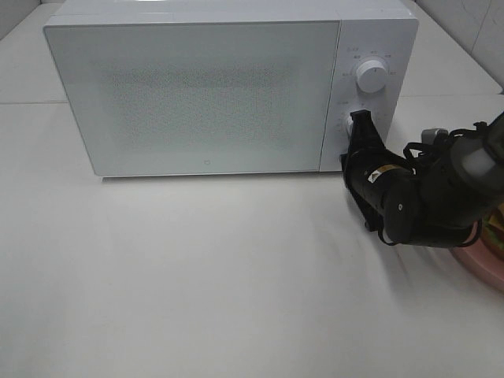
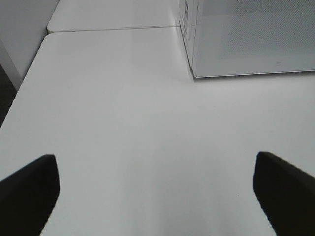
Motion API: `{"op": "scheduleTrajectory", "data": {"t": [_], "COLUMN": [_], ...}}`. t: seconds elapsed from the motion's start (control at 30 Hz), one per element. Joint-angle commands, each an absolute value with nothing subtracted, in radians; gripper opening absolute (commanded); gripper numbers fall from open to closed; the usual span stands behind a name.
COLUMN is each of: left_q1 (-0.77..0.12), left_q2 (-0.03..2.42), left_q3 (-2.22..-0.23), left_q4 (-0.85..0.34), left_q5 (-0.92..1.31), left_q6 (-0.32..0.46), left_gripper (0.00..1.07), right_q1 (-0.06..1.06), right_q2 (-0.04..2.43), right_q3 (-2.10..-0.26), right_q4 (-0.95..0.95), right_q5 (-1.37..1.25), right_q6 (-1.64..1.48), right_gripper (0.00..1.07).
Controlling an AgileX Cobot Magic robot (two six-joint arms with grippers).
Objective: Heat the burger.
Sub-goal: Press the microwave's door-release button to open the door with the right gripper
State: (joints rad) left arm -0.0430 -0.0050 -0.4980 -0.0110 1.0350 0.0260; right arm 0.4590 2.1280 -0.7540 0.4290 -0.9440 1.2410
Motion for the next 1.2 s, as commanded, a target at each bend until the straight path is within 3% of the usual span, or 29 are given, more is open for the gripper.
{"op": "scheduleTrajectory", "data": {"t": [0.03,1.2], "left_q1": [-0.046,-0.046], "left_q2": [-0.025,-0.025], "left_q3": [-0.496,-0.496], "left_q4": [-0.017,-0.017], "left_q5": [1.031,1.031], "left_q6": [0.023,0.023], "left_gripper": [1.02,1.02], "right_q1": [0.442,0.424], "right_q2": [2.127,2.121], "right_q3": [-0.779,-0.787], "right_q4": [0.414,0.379], "right_q5": [-0.964,-1.131], "right_q6": [1.224,1.298], "right_gripper": [0.00,0.00]}}
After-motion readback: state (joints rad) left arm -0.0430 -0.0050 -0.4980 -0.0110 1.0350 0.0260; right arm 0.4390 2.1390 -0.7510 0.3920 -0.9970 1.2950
